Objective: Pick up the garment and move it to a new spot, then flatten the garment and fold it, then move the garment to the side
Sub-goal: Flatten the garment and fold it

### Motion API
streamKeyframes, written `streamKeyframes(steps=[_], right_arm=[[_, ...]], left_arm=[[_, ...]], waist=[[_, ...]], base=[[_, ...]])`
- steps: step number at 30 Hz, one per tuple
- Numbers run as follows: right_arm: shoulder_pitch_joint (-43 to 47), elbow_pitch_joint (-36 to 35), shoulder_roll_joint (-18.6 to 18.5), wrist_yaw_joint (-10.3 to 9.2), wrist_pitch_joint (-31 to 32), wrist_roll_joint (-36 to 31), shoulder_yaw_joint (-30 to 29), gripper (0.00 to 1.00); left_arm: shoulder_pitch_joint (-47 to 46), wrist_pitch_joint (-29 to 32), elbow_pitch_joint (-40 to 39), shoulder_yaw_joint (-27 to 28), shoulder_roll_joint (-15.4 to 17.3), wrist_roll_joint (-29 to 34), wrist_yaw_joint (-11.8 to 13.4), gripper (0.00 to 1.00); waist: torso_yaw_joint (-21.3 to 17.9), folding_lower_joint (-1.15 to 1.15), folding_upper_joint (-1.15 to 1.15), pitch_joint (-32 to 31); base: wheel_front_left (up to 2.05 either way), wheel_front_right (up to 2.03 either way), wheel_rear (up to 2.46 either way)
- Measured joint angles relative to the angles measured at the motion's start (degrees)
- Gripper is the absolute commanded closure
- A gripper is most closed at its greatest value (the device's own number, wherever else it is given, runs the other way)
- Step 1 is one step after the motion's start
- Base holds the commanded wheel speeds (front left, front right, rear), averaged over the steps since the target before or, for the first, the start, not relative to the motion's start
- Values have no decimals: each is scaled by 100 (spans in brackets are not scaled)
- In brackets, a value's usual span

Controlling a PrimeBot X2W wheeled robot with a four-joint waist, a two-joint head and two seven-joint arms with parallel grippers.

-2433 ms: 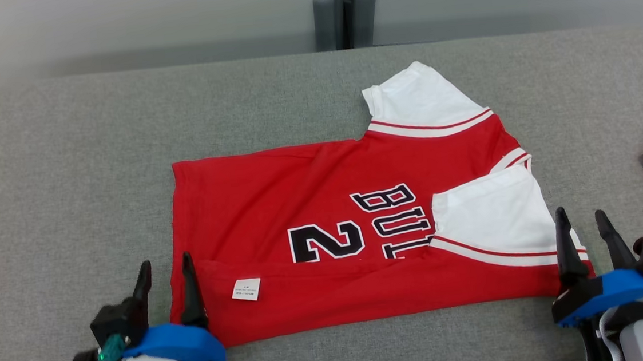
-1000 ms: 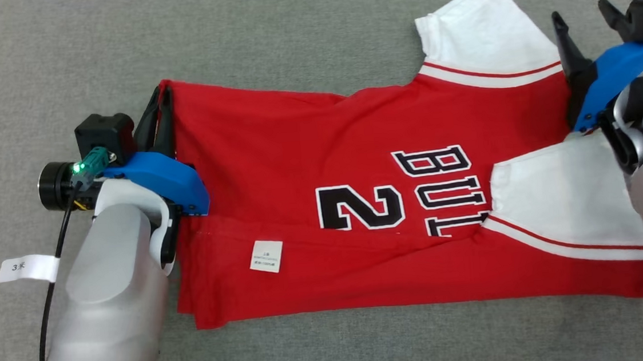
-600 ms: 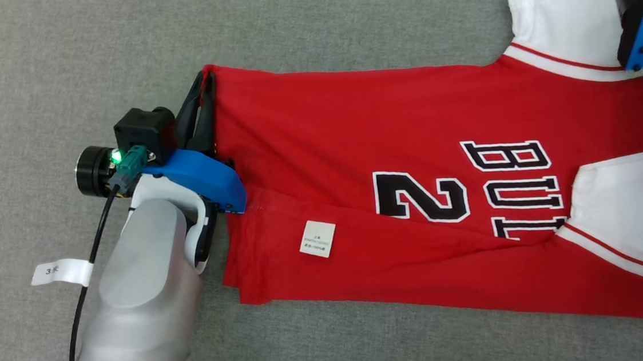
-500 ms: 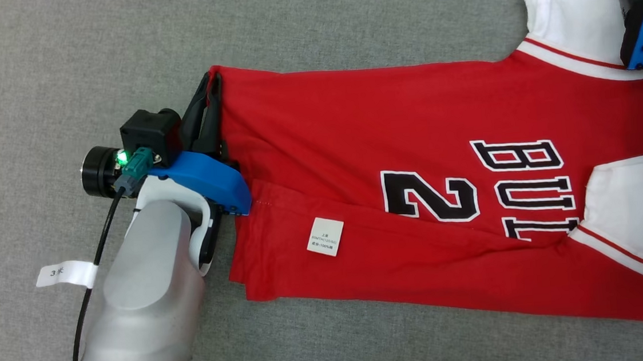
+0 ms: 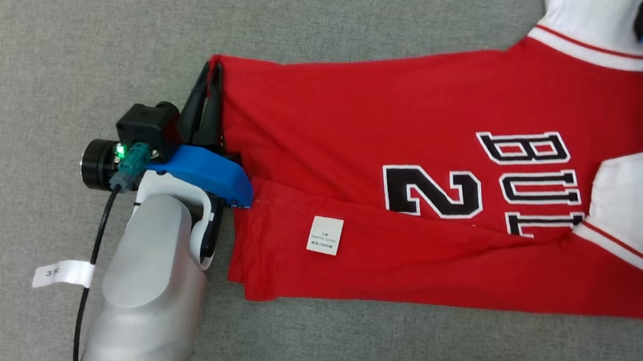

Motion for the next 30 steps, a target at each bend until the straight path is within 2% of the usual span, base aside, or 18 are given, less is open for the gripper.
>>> streamKeyframes(steps=[6, 10, 12, 17, 21, 25, 30], right_arm=[[5, -241, 31, 0, -1128, -387, -681, 100], [226, -590, 282, 0, -1295, -446, -1071, 100], [512, -1009, 448, -1, -1303, -426, -1138, 100], [1593, -2033, 746, -1, -1311, -47, -1066, 100], [2646, -2544, 884, -1, -1312, 355, -869, 100], [3611, -2792, 990, -1, -1311, 709, -682, 100], [4359, -2887, 1088, -2, -1311, 966, -548, 100]], left_arm=[[71, 0, -302, 255, 53, 15, 25, 100], [188, 0, -442, 363, 97, 68, 32, 100], [247, 0, -478, 421, 148, 111, 31, 100], [576, 0, -504, 511, 207, 181, 23, 100], [1037, 0, -494, 578, 266, 256, 14, 100], [1603, 0, -477, 664, 275, 258, 3, 100], [2241, 0, -438, 783, 218, 259, 2, 100]], waist=[[-158, 0, 0, -146], [-320, 0, 0, -300], [-414, 0, 0, -397], [-630, 0, 0, -731], [-806, -1, 0, -1057], [-989, -1, 0, -1384], [-1186, -2, 0, -1731]], base=[[0, 0, 0], [0, 0, 0], [0, 0, 0], [0, 0, 0], [0, 0, 0], [0, 0, 0], [0, 0, 0]])
